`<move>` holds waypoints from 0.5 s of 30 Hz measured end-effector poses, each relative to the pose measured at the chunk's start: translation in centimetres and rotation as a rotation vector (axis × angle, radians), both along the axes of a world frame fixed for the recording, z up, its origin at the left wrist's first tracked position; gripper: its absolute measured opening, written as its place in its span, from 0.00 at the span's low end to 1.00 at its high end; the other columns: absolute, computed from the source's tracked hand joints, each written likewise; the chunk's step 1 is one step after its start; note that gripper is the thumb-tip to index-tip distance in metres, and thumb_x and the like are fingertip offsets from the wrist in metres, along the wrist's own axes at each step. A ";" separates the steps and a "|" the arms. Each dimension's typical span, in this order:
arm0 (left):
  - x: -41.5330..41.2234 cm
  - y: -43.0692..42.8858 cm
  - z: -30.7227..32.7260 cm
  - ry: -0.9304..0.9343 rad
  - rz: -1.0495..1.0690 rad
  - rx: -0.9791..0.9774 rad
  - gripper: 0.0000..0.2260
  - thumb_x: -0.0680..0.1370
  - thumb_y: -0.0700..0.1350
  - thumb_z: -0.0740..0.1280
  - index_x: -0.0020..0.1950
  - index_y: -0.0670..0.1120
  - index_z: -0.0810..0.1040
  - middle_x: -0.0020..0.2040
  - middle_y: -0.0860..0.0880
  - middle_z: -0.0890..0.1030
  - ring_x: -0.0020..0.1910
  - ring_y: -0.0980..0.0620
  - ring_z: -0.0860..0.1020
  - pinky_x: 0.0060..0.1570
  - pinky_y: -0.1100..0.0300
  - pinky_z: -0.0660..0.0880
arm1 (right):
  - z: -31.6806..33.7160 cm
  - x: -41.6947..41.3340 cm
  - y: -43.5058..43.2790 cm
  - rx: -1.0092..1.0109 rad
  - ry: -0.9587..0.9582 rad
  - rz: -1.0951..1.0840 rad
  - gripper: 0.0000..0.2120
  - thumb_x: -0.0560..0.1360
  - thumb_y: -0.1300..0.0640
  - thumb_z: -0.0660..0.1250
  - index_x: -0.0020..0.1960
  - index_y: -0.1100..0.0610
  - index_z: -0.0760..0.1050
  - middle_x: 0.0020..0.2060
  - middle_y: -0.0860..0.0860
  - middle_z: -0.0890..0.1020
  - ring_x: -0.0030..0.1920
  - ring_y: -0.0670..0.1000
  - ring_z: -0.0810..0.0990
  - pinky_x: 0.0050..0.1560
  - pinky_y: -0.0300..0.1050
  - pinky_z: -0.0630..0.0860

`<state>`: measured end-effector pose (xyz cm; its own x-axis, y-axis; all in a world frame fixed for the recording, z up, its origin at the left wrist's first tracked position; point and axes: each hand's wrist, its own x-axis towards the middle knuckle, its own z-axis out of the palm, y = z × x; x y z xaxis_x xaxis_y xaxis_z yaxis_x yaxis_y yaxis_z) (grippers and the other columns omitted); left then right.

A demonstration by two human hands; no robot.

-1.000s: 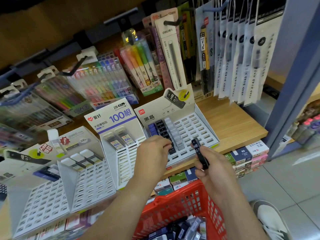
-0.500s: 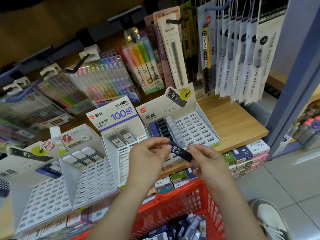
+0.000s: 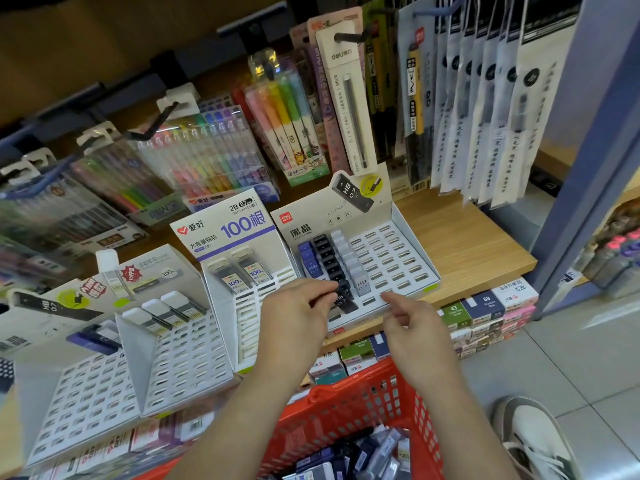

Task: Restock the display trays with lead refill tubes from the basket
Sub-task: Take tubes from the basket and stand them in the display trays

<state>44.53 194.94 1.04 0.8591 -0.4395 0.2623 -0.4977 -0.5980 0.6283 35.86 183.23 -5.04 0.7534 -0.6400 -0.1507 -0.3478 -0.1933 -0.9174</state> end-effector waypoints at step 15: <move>-0.4 -0.1 -1.3 -0.077 -0.094 0.082 0.12 0.78 0.40 0.67 0.60 0.49 0.81 0.50 0.56 0.76 0.41 0.60 0.74 0.49 0.71 0.72 | 0.1 0.2 -0.1 -0.085 -0.017 0.051 0.18 0.78 0.61 0.62 0.66 0.50 0.75 0.52 0.50 0.79 0.42 0.43 0.77 0.42 0.41 0.73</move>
